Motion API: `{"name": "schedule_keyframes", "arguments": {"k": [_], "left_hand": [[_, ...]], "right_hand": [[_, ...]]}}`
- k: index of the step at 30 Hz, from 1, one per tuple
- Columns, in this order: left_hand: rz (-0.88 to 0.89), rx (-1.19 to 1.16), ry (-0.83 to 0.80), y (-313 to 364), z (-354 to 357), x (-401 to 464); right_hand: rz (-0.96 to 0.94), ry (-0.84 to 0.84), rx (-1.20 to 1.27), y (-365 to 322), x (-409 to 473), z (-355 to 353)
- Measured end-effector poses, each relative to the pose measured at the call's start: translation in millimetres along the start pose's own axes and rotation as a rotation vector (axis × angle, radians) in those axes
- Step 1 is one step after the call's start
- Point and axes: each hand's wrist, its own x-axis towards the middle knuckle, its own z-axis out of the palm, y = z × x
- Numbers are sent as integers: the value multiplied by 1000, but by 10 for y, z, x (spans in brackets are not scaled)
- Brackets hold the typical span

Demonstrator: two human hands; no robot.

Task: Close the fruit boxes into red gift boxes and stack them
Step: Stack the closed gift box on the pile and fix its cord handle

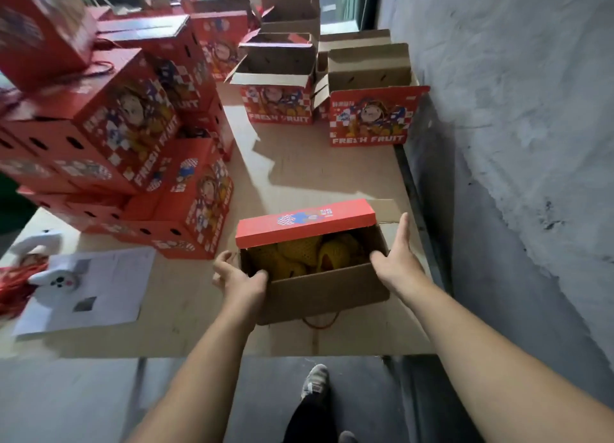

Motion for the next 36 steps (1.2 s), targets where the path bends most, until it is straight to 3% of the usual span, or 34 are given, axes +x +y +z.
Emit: {"name": "schedule_keyframes", "arguments": {"k": [2, 5, 8, 13, 21, 28, 36], "left_hand": [[34, -97, -163, 35, -49, -47], [82, -75, -220, 15, -224, -193], [38, -115, -198, -112, -382, -412], [-95, -217, -87, -339, -745, -678], [-32, -164, -27, -534, -2170, -357], [65, -213, 141, -733, -3778, 154], [147, -265, 226, -1133, -5381, 1076]], "right_hand": [[-46, -53, -65, -4, -8, -30], [-65, -61, -65, 12, -151, -42], [0, -34, -80, 48, -378, 1], [-48, -110, -128, -146, -777, 128], [-258, -237, -50, -815, -1449, 624], [-404, -253, 14, -1987, -2151, 1780], [-391, -160, 216, -3129, -2666, 3314]]}}
